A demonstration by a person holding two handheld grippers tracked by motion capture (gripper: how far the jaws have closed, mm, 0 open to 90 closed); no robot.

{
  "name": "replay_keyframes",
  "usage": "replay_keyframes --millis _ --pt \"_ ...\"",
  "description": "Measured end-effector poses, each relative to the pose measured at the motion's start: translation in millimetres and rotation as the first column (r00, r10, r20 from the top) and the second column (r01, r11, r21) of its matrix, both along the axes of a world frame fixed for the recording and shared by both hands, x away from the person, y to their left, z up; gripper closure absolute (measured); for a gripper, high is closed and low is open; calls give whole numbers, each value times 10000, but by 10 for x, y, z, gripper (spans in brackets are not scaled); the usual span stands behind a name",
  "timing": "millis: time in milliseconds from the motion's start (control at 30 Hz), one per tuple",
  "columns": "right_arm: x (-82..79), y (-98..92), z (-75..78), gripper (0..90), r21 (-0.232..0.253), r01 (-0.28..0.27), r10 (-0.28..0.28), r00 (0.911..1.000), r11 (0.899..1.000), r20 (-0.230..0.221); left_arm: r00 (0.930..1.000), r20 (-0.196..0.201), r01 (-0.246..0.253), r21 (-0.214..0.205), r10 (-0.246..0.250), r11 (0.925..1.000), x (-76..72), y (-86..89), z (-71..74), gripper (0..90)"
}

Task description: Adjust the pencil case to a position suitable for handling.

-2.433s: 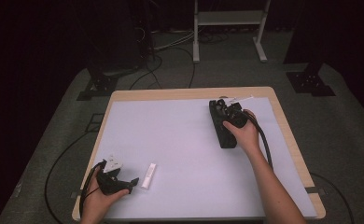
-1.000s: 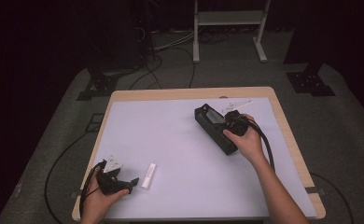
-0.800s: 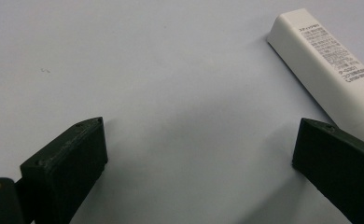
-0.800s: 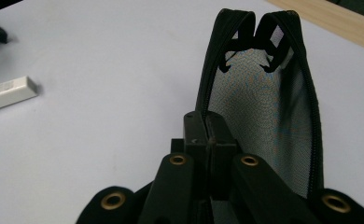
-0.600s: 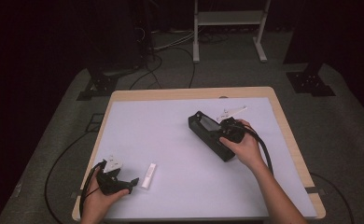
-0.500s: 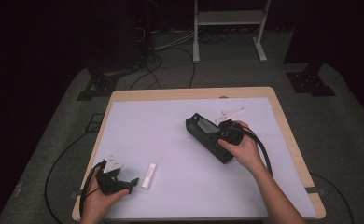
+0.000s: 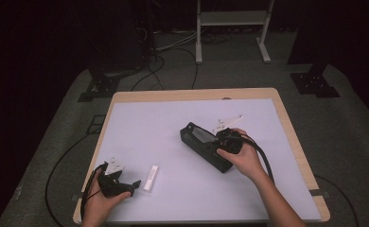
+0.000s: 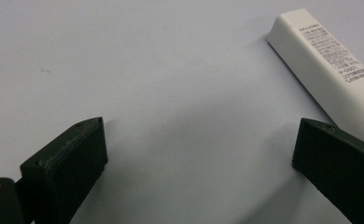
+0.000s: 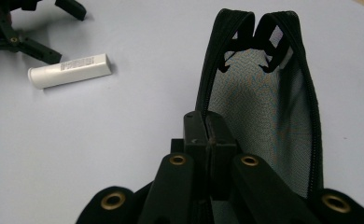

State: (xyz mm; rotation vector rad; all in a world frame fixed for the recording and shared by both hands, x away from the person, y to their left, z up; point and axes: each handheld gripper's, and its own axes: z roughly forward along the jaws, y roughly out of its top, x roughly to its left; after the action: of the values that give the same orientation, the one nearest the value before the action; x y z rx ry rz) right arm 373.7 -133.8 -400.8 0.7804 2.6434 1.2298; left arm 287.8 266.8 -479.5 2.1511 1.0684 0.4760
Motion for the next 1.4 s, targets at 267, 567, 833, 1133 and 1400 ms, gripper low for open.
replay_keyframes --millis 267,567,833,1133,1400 --pt "-100 119 -31 882 -110 -560 559 9984 9984 -131 10000 10 -24 -36 24 10000 -1 -3 -1 21" --pt "-187 233 -64 882 -176 -1059 1054 9941 9942 -274 10000 8 -24 -37 24 10000 -1 -2 -1 22" --pt "-255 288 -93 880 -275 -1392 1379 9894 9899 -447 10000 6 -22 -31 22 10000 -1 -2 -1 21" --pt "-284 323 -129 877 -285 -1556 1538 9864 9874 -572 10000 6 -22 -29 22 10000 -1 -2 -1 22" --pt "-285 336 -165 847 -291 -1665 1643 9841 9856 -680 10000 8 -23 -32 23 10000 -1 -2 -1 22"
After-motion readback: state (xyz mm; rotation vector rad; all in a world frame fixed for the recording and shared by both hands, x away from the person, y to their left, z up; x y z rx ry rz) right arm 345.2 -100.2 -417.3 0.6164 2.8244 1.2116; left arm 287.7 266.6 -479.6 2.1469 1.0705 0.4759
